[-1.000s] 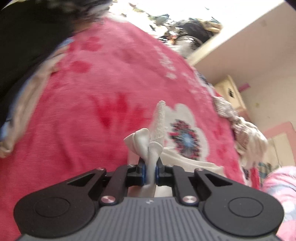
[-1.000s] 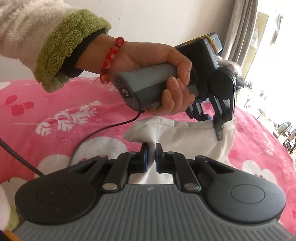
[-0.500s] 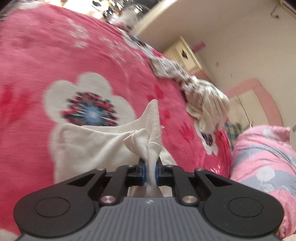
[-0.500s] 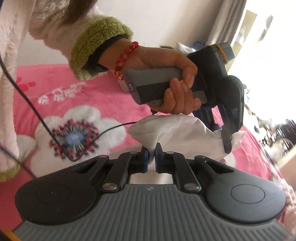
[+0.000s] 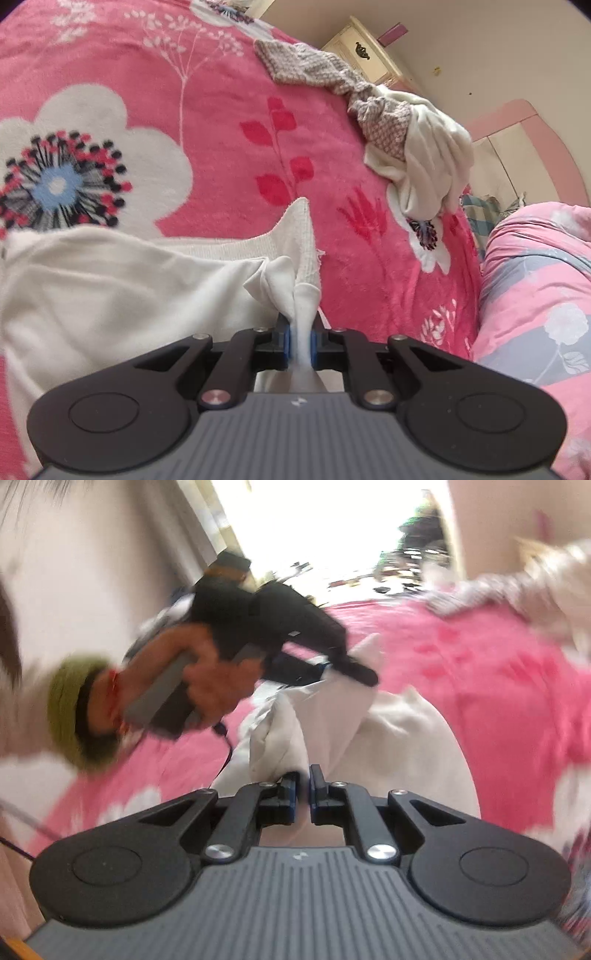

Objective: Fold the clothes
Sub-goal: 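Grasp the ribbed edge corner with the left gripper while the right gripper grasps the edge, then lay the lifted ribbed edge over the garment and open both grippers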

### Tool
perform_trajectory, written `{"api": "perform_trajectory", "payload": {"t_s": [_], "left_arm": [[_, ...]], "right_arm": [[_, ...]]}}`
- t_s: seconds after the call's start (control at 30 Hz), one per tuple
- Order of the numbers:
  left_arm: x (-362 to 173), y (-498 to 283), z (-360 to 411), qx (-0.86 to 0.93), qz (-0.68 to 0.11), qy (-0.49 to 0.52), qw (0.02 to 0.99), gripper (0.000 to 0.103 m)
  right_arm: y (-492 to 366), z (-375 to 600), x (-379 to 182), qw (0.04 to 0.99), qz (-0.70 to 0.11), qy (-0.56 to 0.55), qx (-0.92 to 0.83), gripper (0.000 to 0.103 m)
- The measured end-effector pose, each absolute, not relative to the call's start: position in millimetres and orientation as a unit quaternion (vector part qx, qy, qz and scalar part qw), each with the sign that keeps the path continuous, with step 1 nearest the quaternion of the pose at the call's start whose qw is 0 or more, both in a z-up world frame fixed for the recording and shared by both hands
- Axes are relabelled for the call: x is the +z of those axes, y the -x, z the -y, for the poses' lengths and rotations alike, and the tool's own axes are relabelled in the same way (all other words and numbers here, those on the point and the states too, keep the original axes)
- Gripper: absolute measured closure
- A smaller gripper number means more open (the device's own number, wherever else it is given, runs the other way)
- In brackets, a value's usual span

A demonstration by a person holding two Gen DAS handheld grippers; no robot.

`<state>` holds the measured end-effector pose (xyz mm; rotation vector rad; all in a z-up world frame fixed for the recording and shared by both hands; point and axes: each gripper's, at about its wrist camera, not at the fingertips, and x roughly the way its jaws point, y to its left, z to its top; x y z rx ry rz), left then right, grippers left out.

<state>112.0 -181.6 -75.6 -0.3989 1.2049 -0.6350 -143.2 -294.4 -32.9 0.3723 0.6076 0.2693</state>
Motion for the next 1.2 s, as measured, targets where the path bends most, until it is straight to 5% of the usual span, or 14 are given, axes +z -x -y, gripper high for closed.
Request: {"api": "perform_trajectory", "payload": {"t_s": [0.3, 0.53, 0.73, 0.97, 1.2], "left_arm": [[-89.3, -104.7, 209.8, -0.293, -0.548, 0.185, 0.761, 0.092], [-105.1, -93.6, 226.3, -0.352, -0.523, 0.152, 0.761, 0.061], [-74.1, -88.7, 198.9, -0.413, -0.503, 0.136, 0.747, 0.055], [-42.2, -41.5, 143.6, -0.457, -0.493, 0.017, 0.74, 0.052], [-56.1, 48.1, 110.8, -0.476, -0.436, -0.144, 0.75, 0.051]], "right_arm": [[167.2, 333.4, -72.4, 0.902, -0.3, -0.298, 0.081, 0.098], [179.1, 362.9, -115.0, 0.854, -0.33, -0.399, 0.041, 0.094], [184.7, 377.1, -130.7, 0.827, -0.321, -0.461, 0.041, 0.089], [181.4, 388.1, -127.2, 0.823, -0.307, -0.475, 0.052, 0.068], [170.9, 392.1, -137.1, 0.807, -0.314, -0.498, 0.046, 0.063]]}}
